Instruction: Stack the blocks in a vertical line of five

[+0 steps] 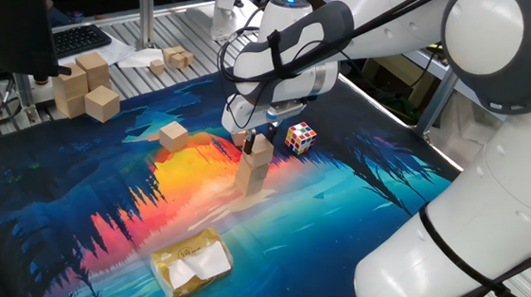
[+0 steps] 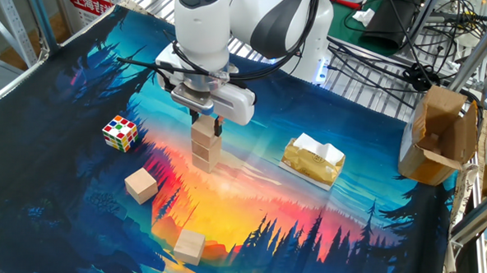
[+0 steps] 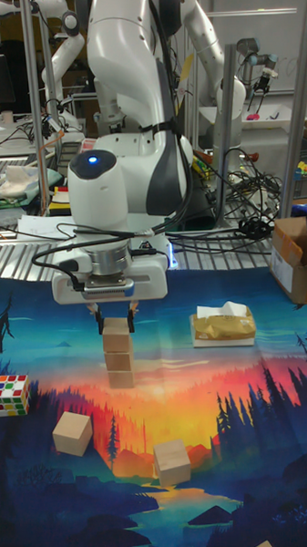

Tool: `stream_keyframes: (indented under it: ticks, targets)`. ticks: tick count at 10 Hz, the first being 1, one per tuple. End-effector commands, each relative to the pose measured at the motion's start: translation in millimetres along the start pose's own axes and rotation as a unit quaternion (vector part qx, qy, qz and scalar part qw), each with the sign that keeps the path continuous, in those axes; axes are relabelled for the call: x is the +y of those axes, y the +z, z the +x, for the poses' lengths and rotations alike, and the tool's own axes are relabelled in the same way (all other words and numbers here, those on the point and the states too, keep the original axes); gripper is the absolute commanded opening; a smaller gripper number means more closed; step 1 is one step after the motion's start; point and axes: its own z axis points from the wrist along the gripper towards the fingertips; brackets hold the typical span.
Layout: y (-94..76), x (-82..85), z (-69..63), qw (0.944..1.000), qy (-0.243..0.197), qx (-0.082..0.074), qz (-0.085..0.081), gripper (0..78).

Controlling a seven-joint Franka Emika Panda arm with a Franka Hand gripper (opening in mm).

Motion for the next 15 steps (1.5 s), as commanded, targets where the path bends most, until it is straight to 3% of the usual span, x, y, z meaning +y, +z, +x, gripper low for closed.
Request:
stream_keyframes:
  ticks: [1, 15]
  targets:
    - [-1.4, -0.4, -1.1, 1.0, 0.008, 0.0, 0.0, 1.2]
    - [-0.8, 0.0, -1.4, 0.9999, 0.011, 0.005, 0.006, 1.2]
